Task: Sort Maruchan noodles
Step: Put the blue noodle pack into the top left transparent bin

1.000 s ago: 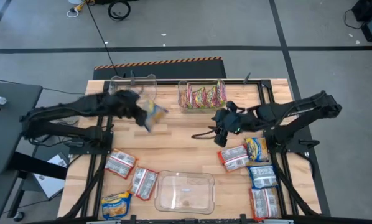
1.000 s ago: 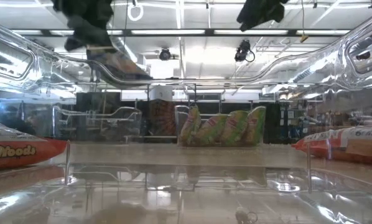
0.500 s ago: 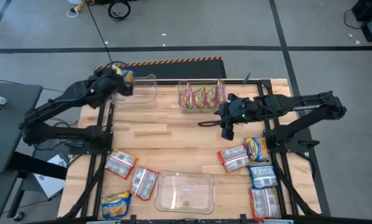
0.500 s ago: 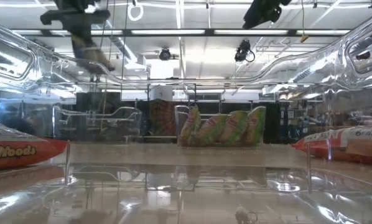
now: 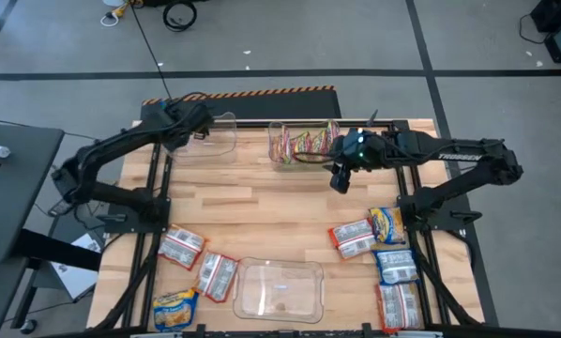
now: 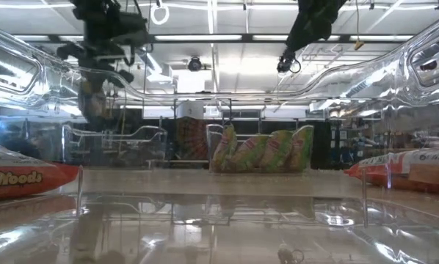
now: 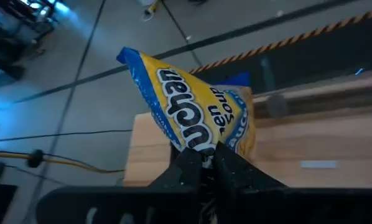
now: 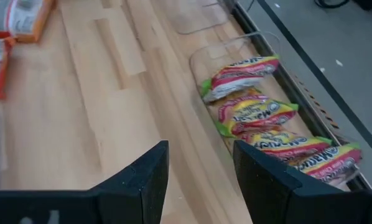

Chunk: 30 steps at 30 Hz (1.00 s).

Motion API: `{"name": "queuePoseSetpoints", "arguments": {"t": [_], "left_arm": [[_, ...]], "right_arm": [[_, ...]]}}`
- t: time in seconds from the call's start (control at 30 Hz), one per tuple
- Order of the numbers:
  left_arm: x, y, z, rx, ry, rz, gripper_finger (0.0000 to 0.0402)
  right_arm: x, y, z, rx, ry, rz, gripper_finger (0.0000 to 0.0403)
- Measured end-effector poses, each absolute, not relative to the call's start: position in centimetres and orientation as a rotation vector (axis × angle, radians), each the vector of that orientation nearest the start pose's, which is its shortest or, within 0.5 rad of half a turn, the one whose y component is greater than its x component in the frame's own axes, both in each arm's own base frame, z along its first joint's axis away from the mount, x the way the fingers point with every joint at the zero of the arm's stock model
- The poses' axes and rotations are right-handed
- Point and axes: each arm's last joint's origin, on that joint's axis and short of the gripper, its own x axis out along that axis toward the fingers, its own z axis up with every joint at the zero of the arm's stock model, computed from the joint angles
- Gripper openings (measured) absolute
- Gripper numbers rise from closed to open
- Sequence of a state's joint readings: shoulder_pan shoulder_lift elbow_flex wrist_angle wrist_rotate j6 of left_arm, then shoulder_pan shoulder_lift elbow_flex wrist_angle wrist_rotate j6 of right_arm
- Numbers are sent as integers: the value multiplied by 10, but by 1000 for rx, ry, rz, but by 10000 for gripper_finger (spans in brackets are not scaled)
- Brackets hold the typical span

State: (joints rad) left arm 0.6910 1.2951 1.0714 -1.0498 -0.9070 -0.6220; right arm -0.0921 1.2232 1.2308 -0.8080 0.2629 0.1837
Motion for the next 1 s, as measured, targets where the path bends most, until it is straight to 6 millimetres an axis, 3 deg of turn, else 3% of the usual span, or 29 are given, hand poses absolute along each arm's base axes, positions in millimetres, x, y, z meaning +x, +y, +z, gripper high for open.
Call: {"name": "queuePoseSetpoints", "arguments": {"t": [0.37, 0.67, 1.0], "left_arm": [[171, 194, 234, -289, 1152, 1735, 24], [171, 219, 187, -229, 1498, 1659, 24], [166, 223, 173, -282, 1651, 1541, 39]], "right_arm": [[237, -47, 345, 148, 764, -475, 185], [235, -46, 343, 214, 783, -483, 185], [230, -40, 337, 274, 861, -451, 185]]}}
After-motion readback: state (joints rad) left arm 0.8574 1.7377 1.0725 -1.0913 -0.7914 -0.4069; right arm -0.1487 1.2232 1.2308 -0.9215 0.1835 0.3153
